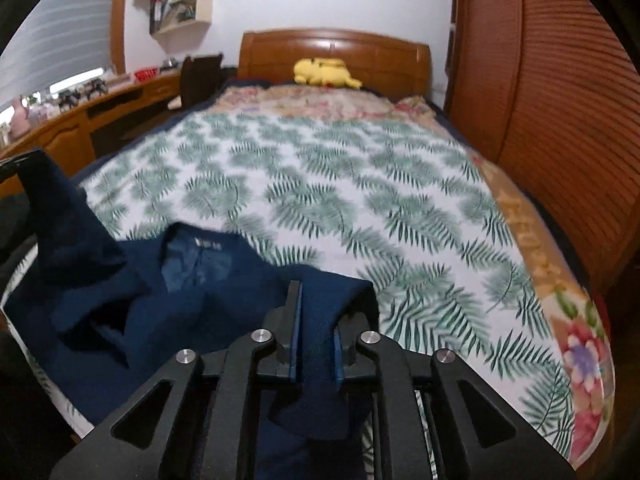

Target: Fold large clothes

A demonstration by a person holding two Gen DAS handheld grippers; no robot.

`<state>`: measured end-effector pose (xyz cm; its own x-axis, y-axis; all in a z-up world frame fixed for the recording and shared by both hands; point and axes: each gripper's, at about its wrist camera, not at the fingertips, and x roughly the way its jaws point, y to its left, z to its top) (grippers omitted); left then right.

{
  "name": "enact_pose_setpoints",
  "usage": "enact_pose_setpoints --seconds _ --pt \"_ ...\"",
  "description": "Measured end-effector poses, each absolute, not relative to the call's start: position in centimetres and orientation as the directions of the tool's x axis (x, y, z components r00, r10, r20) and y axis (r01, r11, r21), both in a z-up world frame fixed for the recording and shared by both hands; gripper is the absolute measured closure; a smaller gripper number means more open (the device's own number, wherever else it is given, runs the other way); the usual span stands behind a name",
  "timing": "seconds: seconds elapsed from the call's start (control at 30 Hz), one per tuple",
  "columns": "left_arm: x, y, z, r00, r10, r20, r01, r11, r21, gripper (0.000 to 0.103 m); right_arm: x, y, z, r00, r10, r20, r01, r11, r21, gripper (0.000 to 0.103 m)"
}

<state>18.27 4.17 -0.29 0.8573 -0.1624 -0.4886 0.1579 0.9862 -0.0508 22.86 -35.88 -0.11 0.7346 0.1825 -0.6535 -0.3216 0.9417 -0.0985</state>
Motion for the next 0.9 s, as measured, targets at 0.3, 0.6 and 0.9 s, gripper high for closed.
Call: enact_pose_setpoints --seconds 0.3,0.6,0.9 --pt "17.2 4.7 -2.0 0.849 -0.154 -0.506 0.193 0.981 0.024 0.091 21.0 -34.2 -0.7 0.748 0.153 -0.646 -0.308 0.942 -0.134 0.036" --pt "15.8 6.2 -2.6 0.833 -0.211 -0.511 0.239 0.971 -0.012 0.085 20.6 -30.1 -2.4 0.675 0.191 -0.712 -0.411 0.899 -0.148 0.035" --pt "15.8 6.2 -4.5 0.809 -0.175 -0.561 0.224 0.975 0.018 0.084 20.7 -25.7 -5.2 0.580 0.195 -0.791 -0.512 0.842 -0.168 0.035"
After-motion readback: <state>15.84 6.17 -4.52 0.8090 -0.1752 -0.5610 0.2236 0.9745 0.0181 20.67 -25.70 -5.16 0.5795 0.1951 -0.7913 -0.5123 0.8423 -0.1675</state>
